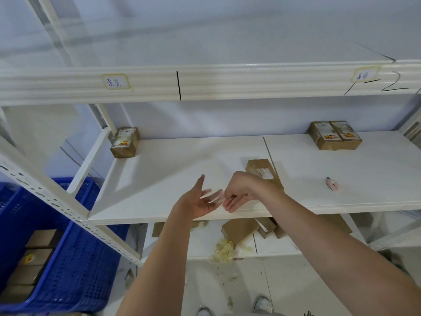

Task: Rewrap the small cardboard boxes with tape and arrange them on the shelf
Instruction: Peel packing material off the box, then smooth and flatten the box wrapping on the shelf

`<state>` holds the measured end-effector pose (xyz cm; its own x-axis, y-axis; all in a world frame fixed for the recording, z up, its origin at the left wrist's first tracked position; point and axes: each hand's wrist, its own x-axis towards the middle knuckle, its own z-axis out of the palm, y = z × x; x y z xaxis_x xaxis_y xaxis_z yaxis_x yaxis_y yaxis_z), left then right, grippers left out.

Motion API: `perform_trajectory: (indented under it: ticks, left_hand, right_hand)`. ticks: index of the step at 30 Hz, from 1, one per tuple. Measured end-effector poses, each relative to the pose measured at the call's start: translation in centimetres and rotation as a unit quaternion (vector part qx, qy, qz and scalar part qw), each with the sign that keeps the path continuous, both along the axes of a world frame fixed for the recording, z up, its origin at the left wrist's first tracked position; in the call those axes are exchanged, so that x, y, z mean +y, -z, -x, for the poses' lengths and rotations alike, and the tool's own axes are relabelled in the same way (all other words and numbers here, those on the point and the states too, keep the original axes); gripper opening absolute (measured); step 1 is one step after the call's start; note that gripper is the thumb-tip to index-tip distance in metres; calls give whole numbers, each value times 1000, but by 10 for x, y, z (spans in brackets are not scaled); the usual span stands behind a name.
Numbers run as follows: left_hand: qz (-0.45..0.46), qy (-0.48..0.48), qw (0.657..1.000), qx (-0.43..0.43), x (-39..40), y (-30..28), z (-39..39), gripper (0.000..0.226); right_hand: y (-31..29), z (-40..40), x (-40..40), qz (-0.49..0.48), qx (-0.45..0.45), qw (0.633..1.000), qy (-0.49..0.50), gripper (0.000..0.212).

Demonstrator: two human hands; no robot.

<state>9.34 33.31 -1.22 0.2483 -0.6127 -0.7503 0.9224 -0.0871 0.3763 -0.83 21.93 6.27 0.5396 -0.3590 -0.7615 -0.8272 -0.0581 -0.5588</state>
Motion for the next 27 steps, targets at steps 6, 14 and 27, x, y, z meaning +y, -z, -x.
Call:
perform_trajectory:
  ticks: [6,14,27]
  left_hand:
    - [-22,10,993,-115,-12,-6,4,32]
    - [-4,53,978,-202,-45,2,17,21]
    - [-70,24,970,-233,-144,-21,48,16]
  right_hand:
    - [-3,17,-32,34,9,999,-11,22]
    - [0,49,-90,43,48,998,-22,31]
    - [3,73,-212,13,43,998,-36,17]
